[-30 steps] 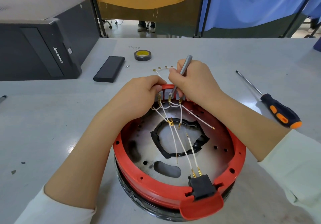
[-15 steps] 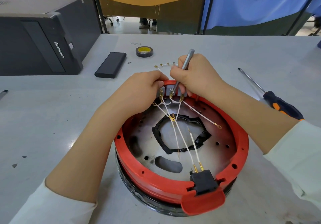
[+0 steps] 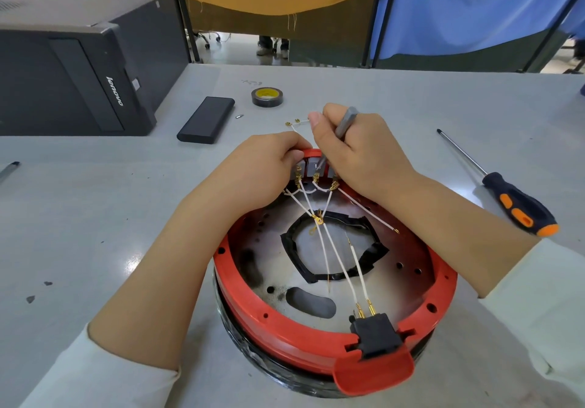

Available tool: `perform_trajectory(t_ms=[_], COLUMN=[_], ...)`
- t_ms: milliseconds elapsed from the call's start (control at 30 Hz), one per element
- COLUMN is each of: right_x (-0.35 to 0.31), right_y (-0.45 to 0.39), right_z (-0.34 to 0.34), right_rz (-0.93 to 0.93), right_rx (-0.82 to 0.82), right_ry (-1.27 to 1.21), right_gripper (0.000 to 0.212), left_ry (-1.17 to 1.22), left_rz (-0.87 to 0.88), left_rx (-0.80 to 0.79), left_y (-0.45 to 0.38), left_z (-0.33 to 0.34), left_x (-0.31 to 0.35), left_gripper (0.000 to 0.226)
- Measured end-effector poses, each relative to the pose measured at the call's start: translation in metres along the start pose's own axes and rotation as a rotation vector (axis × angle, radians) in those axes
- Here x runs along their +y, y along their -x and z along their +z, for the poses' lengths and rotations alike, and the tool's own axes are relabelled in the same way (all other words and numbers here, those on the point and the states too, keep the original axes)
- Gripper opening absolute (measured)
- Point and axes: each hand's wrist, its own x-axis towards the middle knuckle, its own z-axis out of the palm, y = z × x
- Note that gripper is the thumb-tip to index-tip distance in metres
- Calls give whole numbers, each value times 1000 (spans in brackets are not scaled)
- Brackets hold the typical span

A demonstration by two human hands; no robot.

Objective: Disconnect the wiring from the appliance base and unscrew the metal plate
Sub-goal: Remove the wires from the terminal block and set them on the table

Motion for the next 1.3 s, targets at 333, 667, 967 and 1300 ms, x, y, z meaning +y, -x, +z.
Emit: perform_trajectory(t_ms=[333, 667, 967, 1300], right_x=[-14, -7, -6, -8], right_y=[1, -5, -2, 0], right_z=[4, 7, 7, 5], right_rz=[-130, 60, -8, -62], right_rx=[-169, -139, -141, -136], right_ry=[521, 291, 371, 414], right_gripper=[29, 39, 35, 31], left_ry=[-14, -29, -44, -51], left_rz=[20, 19, 12, 16], left_rx=[35, -11, -14, -2], left_y=[4, 3, 2, 2], left_z=[-2, -3, -3, -3], left_x=[3, 6, 5, 4], left_gripper=[39, 26, 26, 21])
